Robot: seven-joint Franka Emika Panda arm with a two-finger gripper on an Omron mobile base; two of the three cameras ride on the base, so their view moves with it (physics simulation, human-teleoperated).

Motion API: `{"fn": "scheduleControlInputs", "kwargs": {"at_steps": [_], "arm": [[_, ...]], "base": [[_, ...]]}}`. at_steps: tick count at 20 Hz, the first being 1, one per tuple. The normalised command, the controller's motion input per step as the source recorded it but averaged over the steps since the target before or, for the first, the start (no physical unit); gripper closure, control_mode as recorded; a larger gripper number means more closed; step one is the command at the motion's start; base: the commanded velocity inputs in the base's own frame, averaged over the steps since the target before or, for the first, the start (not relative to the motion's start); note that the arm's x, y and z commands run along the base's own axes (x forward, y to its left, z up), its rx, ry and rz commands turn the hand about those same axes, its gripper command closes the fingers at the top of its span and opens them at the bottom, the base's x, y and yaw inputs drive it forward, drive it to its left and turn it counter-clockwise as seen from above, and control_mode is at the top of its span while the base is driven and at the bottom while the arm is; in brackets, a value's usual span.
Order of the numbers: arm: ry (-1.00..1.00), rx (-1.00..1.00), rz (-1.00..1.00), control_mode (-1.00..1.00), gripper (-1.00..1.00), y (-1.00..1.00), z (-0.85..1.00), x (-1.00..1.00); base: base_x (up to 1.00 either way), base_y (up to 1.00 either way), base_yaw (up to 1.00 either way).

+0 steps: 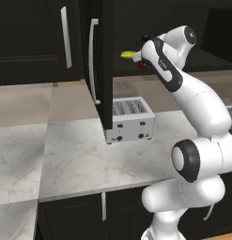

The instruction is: Pick the condiment bottle and shaker from the counter and place them in the cabinet.

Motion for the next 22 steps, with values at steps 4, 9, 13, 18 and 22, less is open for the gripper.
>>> {"fn": "scheduleControlInputs", "kwargs": {"at_steps": [4, 9, 13, 18, 22], "arm": [[-0.08, -0.01, 0.00, -1.00, 1.00, 0.00, 0.00, 0.00], [-0.07, -0.03, 0.00, -1.00, 1.00, 0.00, -0.07, 0.00], [-0.06, -0.04, 0.00, -1.00, -1.00, 0.00, -0.11, 0.00], [-0.06, -0.02, 0.00, -1.00, -1.00, 0.00, -0.11, 0.00], [-0.05, 0.00, 0.00, -1.00, -1.00, 0.00, -0.11, 0.00]], "base": [[0.00, 0.00, 0.00], [0.00, 0.00, 0.00], [0.00, 0.00, 0.00], [0.00, 0.00, 0.00], [0.00, 0.00, 0.00]]}}
